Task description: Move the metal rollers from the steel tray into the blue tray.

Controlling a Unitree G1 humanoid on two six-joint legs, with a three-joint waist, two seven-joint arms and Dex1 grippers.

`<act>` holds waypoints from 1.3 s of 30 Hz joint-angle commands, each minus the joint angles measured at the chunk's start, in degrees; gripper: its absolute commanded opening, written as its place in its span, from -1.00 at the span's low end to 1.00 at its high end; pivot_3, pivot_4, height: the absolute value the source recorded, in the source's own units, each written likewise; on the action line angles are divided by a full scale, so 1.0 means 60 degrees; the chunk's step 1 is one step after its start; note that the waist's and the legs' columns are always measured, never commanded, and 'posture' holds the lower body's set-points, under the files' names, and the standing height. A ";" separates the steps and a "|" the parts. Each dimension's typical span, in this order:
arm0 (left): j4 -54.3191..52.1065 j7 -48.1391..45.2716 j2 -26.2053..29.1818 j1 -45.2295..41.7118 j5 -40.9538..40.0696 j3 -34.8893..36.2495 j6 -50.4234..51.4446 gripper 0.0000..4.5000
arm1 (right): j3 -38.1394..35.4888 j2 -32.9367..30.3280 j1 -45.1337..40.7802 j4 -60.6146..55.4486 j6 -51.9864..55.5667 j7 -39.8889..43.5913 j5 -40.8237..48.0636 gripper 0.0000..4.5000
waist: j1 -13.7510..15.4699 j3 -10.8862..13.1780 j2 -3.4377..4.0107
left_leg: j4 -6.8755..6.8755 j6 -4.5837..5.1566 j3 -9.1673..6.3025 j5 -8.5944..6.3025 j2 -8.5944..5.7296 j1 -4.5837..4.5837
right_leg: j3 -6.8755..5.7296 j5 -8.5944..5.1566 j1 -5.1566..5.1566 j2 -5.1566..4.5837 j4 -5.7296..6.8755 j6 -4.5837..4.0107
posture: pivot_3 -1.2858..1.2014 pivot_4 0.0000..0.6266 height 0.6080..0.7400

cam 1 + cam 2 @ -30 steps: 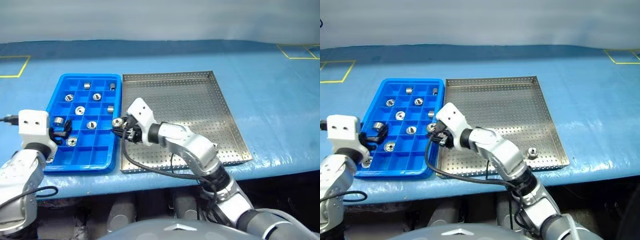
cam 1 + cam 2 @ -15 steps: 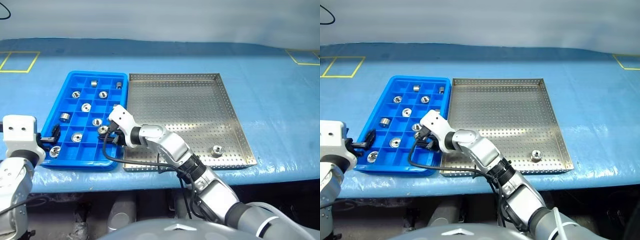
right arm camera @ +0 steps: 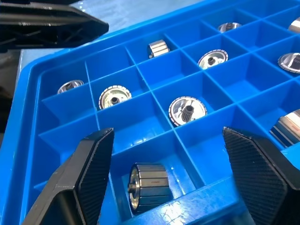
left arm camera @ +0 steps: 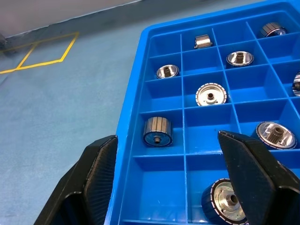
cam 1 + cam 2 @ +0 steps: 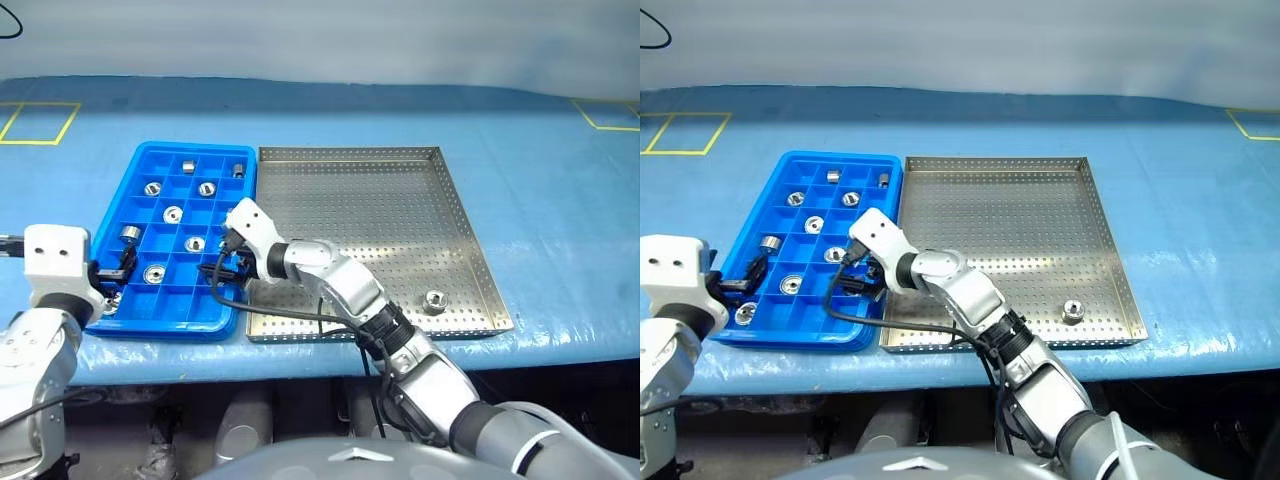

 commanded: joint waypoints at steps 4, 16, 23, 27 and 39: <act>-0.0151 -0.0419 -0.0524 -0.0873 -0.0449 -0.1430 -0.0709 0.65 | -0.1031 -0.1714 0.0603 -0.2966 0.0825 -0.0567 -0.0432 0.74 | 0.0070 -0.0008 -0.0010 | 0.0004 0.0007 -0.0005 -0.0004 -0.0013 0.0000 | -0.0006 0.0002 0.0011 -0.0015 -0.0010 0.0004 | 0.00 -0.52 1.00; 0.1303 -0.1378 -0.1856 -0.2775 -0.0459 -0.5430 -0.1956 0.65 | -0.3336 -0.6343 0.3231 -0.7276 0.4131 -0.0723 -0.0802 0.74 | -0.0691 -0.0004 0.0012 | 0.0005 0.0052 0.0064 -0.0029 -0.0013 -0.0007 | 0.0034 0.0004 -0.0003 0.0006 -0.0019 0.0019 | -0.15 -0.52 1.00; 0.1832 -0.1597 -0.1825 -0.2988 -0.0334 -0.5736 -0.2294 0.65 | -0.3839 -0.6497 0.4449 -0.8209 0.5213 -0.0766 -0.0354 0.74 | -0.1108 -0.0005 0.0012 | 0.0017 0.0054 0.0067 -0.0029 -0.0013 -0.0002 | 0.0071 -0.0018 0.0001 0.0048 -0.0009 0.0074 | -0.18 -0.52 1.00; 0.1915 -0.1624 -0.1765 -0.2979 -0.0353 -0.5706 -0.2358 0.65 | -0.4015 -0.6676 0.5126 -0.8401 0.5477 -0.0879 -0.0333 0.74 | -0.1219 -0.0004 0.0012 | 0.0026 0.0056 0.0073 -0.0028 -0.0006 -0.0002 | 0.0096 -0.0013 0.0003 0.0035 -0.0011 0.0102 | -0.18 -0.52 1.00; 0.1980 -0.1631 -0.1656 -0.3038 -0.0325 -0.5653 -0.2313 0.65 | -0.4167 -0.6405 0.5721 -0.8104 0.5484 -0.1081 -0.0078 0.74 | -0.1532 -0.0005 0.0011 | 0.0037 0.0070 0.0086 -0.0036 -0.0013 0.0000 | 0.0121 -0.0011 0.0005 0.0032 -0.0014 0.0120 | -0.19 -0.52 1.00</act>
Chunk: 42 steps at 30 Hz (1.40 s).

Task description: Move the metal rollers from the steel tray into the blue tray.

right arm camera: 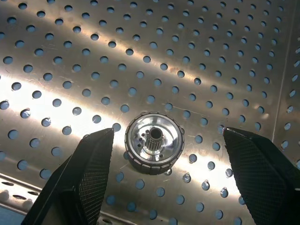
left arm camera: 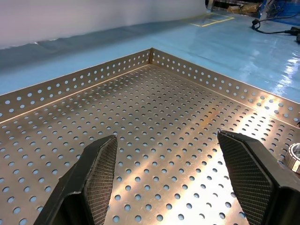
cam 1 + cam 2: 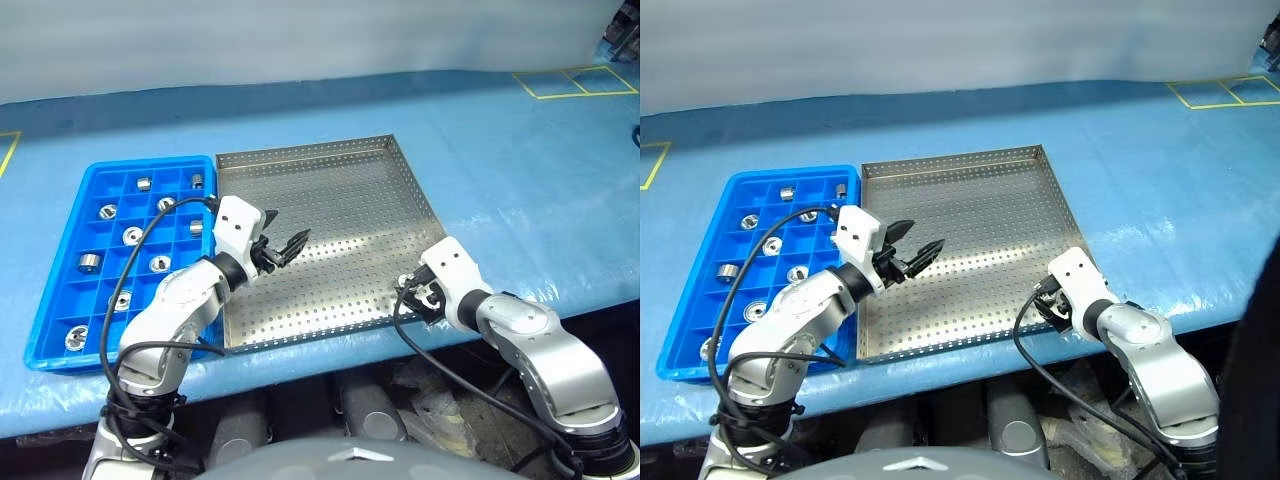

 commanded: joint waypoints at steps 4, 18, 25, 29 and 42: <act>-0.0129 0.0030 0.0069 -0.0110 0.0036 0.0201 -0.0176 0.65 | -0.0085 0.0314 -0.0013 0.0501 -0.0285 -0.0134 0.0174 0.74 | -0.0054 -0.0001 0.0000 | -0.0001 0.0000 -0.0001 0.0000 0.0000 0.0001 | 0.0001 0.0000 0.0000 0.0001 -0.0001 0.0000 | -0.19 -0.52 1.00; -0.0210 0.0164 0.0226 -0.0025 0.0064 0.0593 -0.0142 0.65 | -0.0146 0.0720 -0.0434 0.1317 -0.0572 -0.0492 0.0248 -0.24 | -0.0018 -0.0006 -0.0008 | 0.0005 0.0004 0.0001 -0.0003 -0.0003 0.0002 | 0.0007 0.0004 0.0003 -0.0004 -0.0001 0.0008 | -0.16 -0.52 1.00; -0.0369 0.0500 0.0429 0.0028 0.0082 0.1649 -0.0252 0.65 | -0.0125 0.1678 -0.1674 0.0635 -0.0949 -0.0669 0.0649 -0.24 | -0.0080 -0.0001 0.0001 | 0.0004 0.0003 0.0010 -0.0002 0.0008 0.0004 | 0.0018 0.0006 -0.0009 0.0012 0.0011 0.0010 | -0.15 -0.52 1.00; -0.0937 0.0637 0.1230 0.0809 0.0038 0.3631 -0.0012 0.65 | 0.0882 0.2861 -0.3156 0.0939 -0.1780 -0.0431 0.1082 -0.24 | -0.0143 0.0001 0.0000 | -0.0008 0.0002 0.0003 -0.0001 0.0022 0.0010 | 0.0016 0.0003 -0.0017 0.0024 0.0019 0.0003 | -0.10 -0.52 1.00; -0.3562 0.0743 0.1126 0.5378 -0.0084 0.8753 0.0741 0.65 | 0.5669 0.5450 -0.5786 0.4042 -0.4293 0.2079 0.1258 -0.24 | 0.1418 -0.0007 -0.0025 | -0.0036 -0.0047 -0.0024 -0.0020 0.0018 -0.0005 | -0.0090 0.0001 -0.0029 -0.0063 -0.0009 -0.0079 | 0.19 -0.52 1.00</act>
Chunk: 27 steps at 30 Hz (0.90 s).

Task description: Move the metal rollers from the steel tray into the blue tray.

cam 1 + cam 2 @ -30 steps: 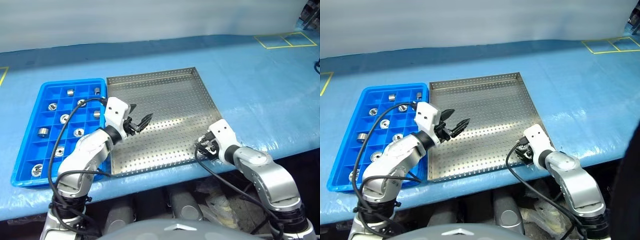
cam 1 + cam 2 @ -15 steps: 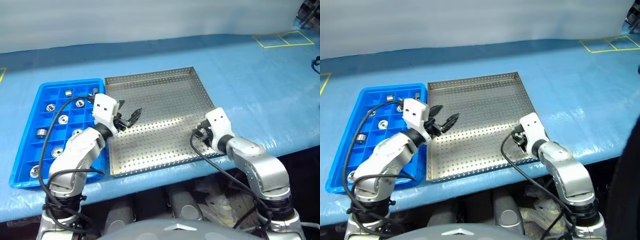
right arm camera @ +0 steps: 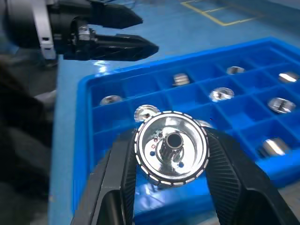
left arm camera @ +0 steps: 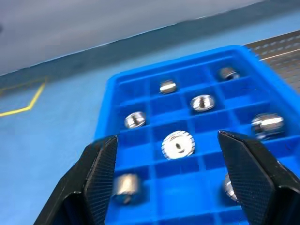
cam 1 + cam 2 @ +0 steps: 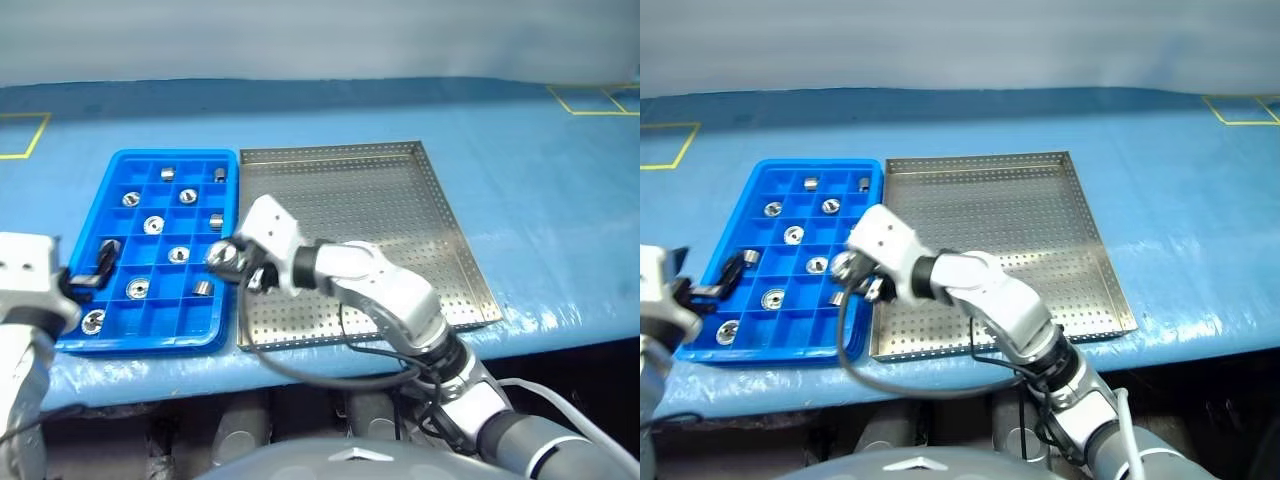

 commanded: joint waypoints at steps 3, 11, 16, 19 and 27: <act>-0.1549 -0.0080 -0.1086 0.1670 -0.0376 0.1872 -0.0135 0.65 | 0.1073 0.0749 -0.0833 0.1159 -0.1550 0.0982 -0.0212 -0.24 | 0.0620 -0.0009 -0.0014 | 0.0000 -0.0002 -0.0021 -0.0002 -0.0008 0.0001 | -0.0039 -0.0014 0.0011 -0.0055 -0.0006 -0.0022 | 0.25 -0.52 1.00; -0.2114 -0.0145 -0.3105 0.4626 -0.0810 -0.0490 -0.2832 0.65 | 0.1303 0.1419 -0.1583 0.3671 -0.3045 0.1723 -0.0872 -0.24 | 0.1422 -0.0025 -0.0043 | 0.0013 -0.0020 -0.0111 0.0012 -0.0015 0.0027 | -0.0134 -0.0100 0.0038 -0.0041 -0.0003 -0.0060 | 0.39 -0.52 1.00; -0.2114 -0.0163 -0.3051 0.6170 -0.0193 -0.2783 -0.4549 0.65 | 0.1096 0.1456 -0.1802 0.4472 -0.3362 0.1962 -0.1153 -0.24 | 0.1706 -0.0023 -0.0040 | 0.0010 -0.0035 -0.0151 0.0030 -0.0001 0.0019 | -0.0159 -0.0114 0.0033 -0.0025 0.0010 -0.0081 | 0.40 -0.52 1.00; -0.2114 -0.0031 -0.2918 0.6474 -0.0099 -0.3260 -0.4900 0.65 | 0.1030 0.1520 -0.1919 0.4949 -0.3582 0.1926 -0.1422 -0.24 | 0.1770 -0.0020 -0.0036 | 0.0002 -0.0039 -0.0160 0.0027 0.0012 0.0003 | -0.0161 -0.0123 0.0022 0.0023 0.0008 -0.0093 | 0.40 -0.52 1.00; -0.2114 0.0335 -0.2448 0.6217 -0.0068 -0.3953 -0.4840 0.65 | 0.0617 0.1571 -0.2133 0.5970 -0.3929 0.1788 -0.2014 -0.24 | 0.1787 -0.0014 -0.0026 | -0.0016 -0.0057 -0.0163 0.0017 0.0008 -0.0022 | -0.0168 -0.0145 0.0026 0.0060 0.0013 -0.0116 | 0.38 -0.52 1.00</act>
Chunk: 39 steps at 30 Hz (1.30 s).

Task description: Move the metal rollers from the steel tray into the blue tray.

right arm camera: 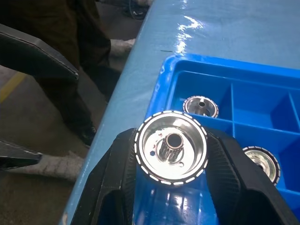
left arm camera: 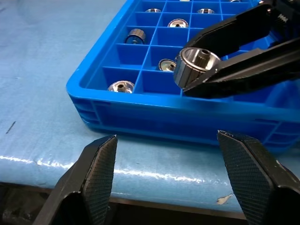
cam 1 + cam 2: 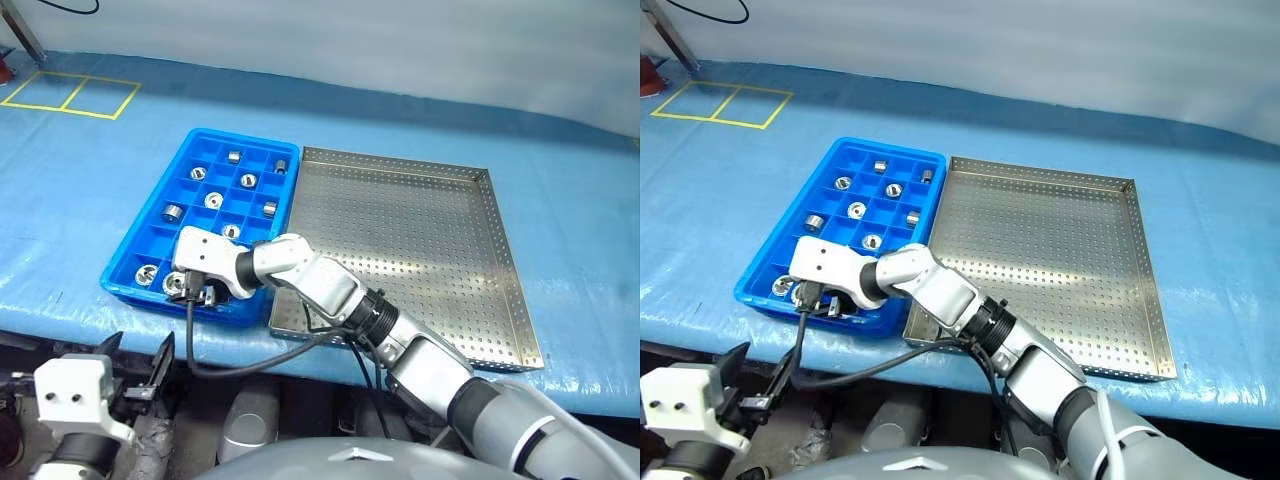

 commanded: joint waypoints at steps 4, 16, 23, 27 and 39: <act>-0.0457 0.0356 0.0359 -0.0351 -0.0067 -0.0211 0.0064 0.65 | -0.0405 0.0120 -0.0130 0.0290 -0.0126 0.0122 -0.0250 -0.24 | -0.0024 0.0008 0.0012 | -0.0002 -0.0002 0.0001 -0.0001 -0.0001 0.0000 | -0.0001 -0.0002 0.0000 0.0006 0.0000 -0.0001 | 0.37 -0.52 1.00; -0.0457 0.0568 0.1288 -0.1870 -0.0761 -0.0186 0.0837 0.65 | -0.1603 -0.0275 0.0614 -0.2652 0.0860 -0.0221 0.0126 0.64 | -0.0100 0.0036 0.0059 | -0.0001 -0.0013 -0.0015 0.0005 -0.0002 -0.0003 | -0.0011 -0.0003 0.0004 0.0007 0.0001 -0.0002 | 0.29 -0.52 1.00; 0.0354 0.0114 0.1895 -0.6237 -0.1530 -0.2005 0.2131 0.65 | -0.4127 -0.1972 0.1684 -0.5015 0.0606 -0.2334 -0.0664 0.64 | -0.0352 0.0033 0.0066 | 0.0027 -0.0030 -0.0058 0.0021 -0.0033 0.0014 | -0.0032 0.0010 0.0037 0.0002 0.0005 0.0013 | 0.11 -0.52 1.00; 0.2025 -0.0193 0.1757 -0.8734 -0.1003 -0.3353 0.2228 0.65 | -0.5440 -0.3637 0.2678 -0.5376 0.1066 -0.3441 -0.1593 0.64 | -0.0836 0.0013 0.0086 | 0.0033 -0.0034 -0.0042 0.0046 -0.0061 0.0021 | -0.0001 0.0065 0.0077 -0.0008 0.0006 -0.0005 | -0.03 -0.52 1.00; 0.5640 -0.1588 0.1723 -1.1123 0.0349 -0.4567 0.1295 0.65 | -0.6645 -0.5358 0.6086 -0.7340 0.2267 -0.2695 -0.0628 0.64 | -0.2792 -0.0006 0.0135 | -0.0009 0.0080 0.0068 -0.0021 -0.0013 0.0033 | 0.0131 0.0081 0.0004 0.0029 0.0025 0.0033 | -0.21 -0.52 1.00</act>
